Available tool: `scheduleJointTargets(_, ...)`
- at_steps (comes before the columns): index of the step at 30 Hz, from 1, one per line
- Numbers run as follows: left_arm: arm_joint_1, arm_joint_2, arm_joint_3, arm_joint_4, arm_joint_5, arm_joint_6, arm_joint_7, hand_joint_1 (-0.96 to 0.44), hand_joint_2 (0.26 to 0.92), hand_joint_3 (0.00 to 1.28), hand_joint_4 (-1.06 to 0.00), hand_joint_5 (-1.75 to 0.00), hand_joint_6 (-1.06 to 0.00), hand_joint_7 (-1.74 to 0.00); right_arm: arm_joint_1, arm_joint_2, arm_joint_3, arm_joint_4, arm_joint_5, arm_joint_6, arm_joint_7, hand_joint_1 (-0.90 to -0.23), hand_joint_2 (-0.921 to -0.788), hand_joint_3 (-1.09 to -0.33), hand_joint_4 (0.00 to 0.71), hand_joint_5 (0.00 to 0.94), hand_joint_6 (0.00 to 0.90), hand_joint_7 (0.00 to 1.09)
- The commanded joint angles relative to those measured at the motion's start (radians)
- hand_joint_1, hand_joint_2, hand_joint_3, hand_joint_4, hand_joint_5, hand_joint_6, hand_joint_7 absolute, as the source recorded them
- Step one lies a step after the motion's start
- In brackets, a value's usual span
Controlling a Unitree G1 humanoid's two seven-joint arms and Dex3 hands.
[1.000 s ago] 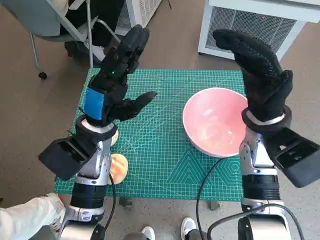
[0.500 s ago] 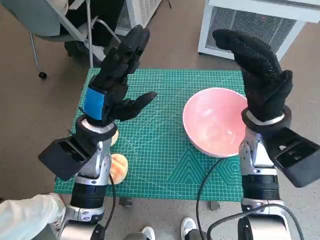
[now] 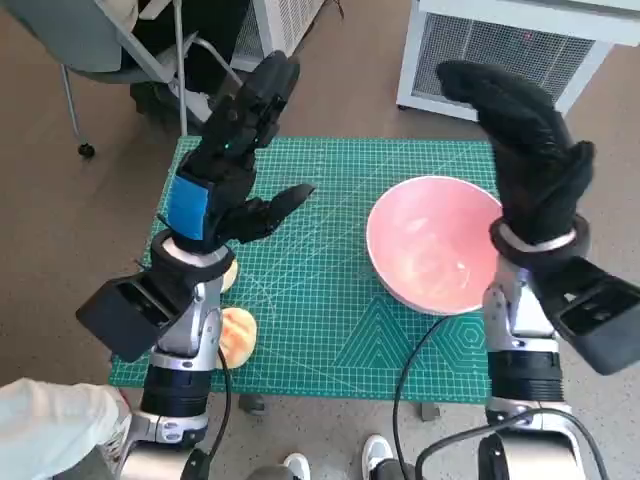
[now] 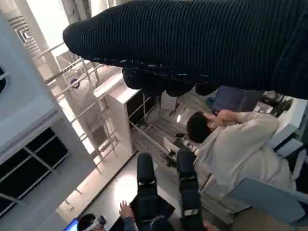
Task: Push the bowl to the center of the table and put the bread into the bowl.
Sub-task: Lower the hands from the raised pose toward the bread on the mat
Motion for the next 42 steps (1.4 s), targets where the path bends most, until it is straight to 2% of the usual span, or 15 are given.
scheduleJointTargets(1, 0.014, 0.006, 0.012, 0.004, -0.009, -0.021, -0.003, -0.44, 0.921, 0.20, -0.27, -0.01, -0.39, -0.03, 0.047, -0.038, -0.057, 0.042, 0.009, -0.005, -0.019, -0.535, -0.921, -0.820, 0.223, 0.002, -0.001, 0.58)
scheduleJointTargets(8, 0.016, 0.005, 0.017, 0.011, -0.008, -0.026, -0.004, -0.43, 0.921, 0.21, -0.27, -0.01, -0.40, -0.03, 0.077, -0.062, -0.130, 0.144, -0.030, -0.034, -0.103, -0.551, -0.921, -0.788, 0.232, 0.007, -0.001, 0.60)
scheduleJointTargets(11, 0.017, 0.004, 0.018, 0.010, -0.007, -0.024, -0.002, -0.43, 0.921, 0.21, -0.28, -0.01, -0.40, -0.02, 0.096, -0.072, -0.155, 0.213, -0.044, -0.047, -0.137, -0.550, -0.921, -0.779, 0.234, 0.009, -0.001, 0.62)
scheduleJointTargets(12, 0.018, 0.004, 0.018, 0.010, -0.006, -0.024, 0.000, -0.43, 0.921, 0.21, -0.28, -0.01, -0.40, -0.02, 0.102, -0.078, -0.162, 0.250, -0.057, -0.054, -0.153, -0.550, -0.921, -0.778, 0.235, 0.009, -0.001, 0.62)
scheduleJointTargets(18, 0.019, 0.005, 0.020, 0.009, -0.003, -0.020, 0.004, -0.42, 0.921, 0.22, -0.28, -0.01, -0.40, -0.03, 0.125, -0.110, -0.169, 0.401, -0.120, -0.075, -0.223, -0.517, -0.921, -0.794, 0.235, 0.009, -0.001, 0.60)
scheduleJointTargets(21, 0.020, 0.005, 0.021, 0.008, -0.004, -0.019, 0.004, -0.42, 0.921, 0.22, -0.29, -0.01, -0.40, -0.03, 0.134, -0.120, -0.167, 0.462, -0.146, -0.070, -0.257, -0.485, -0.921, -0.827, 0.230, 0.006, -0.001, 0.57)
scheduleJointTargets(27, 0.022, 0.006, 0.022, 0.006, -0.009, -0.011, 0.003, -0.42, 0.921, 0.22, -0.29, -0.01, -0.41, -0.03, 0.136, -0.111, -0.161, 0.569, -0.178, -0.039, -0.329, -0.452, -0.921, -0.870, 0.216, 0.002, -0.001, 0.54)
scheduleJointTargets(36, 0.023, 0.009, 0.024, -0.001, -0.009, 0.000, 0.003, -0.42, 0.921, 0.22, -0.29, -0.01, -0.41, -0.03, 0.102, -0.062, -0.166, 0.673, -0.160, 0.046, -0.347, -0.428, -0.921, -0.908, 0.205, 0.000, -0.001, 0.53)
scheduleJointTargets(39, 0.025, 0.010, 0.024, -0.006, -0.007, 0.003, 0.004, -0.42, 0.921, 0.22, -0.29, -0.01, -0.41, -0.03, 0.083, -0.056, -0.178, 0.718, -0.147, 0.084, -0.330, -0.454, -0.921, -0.875, 0.223, 0.010, -0.001, 0.59)
scheduleJointTargets(42, 0.027, 0.013, 0.025, -0.011, -0.006, 0.005, 0.002, -0.41, 0.921, 0.22, -0.29, -0.01, -0.41, -0.03, 0.060, -0.048, -0.192, 0.759, -0.138, 0.119, -0.318, -0.475, -0.921, -0.849, 0.227, 0.011, -0.001, 0.61)
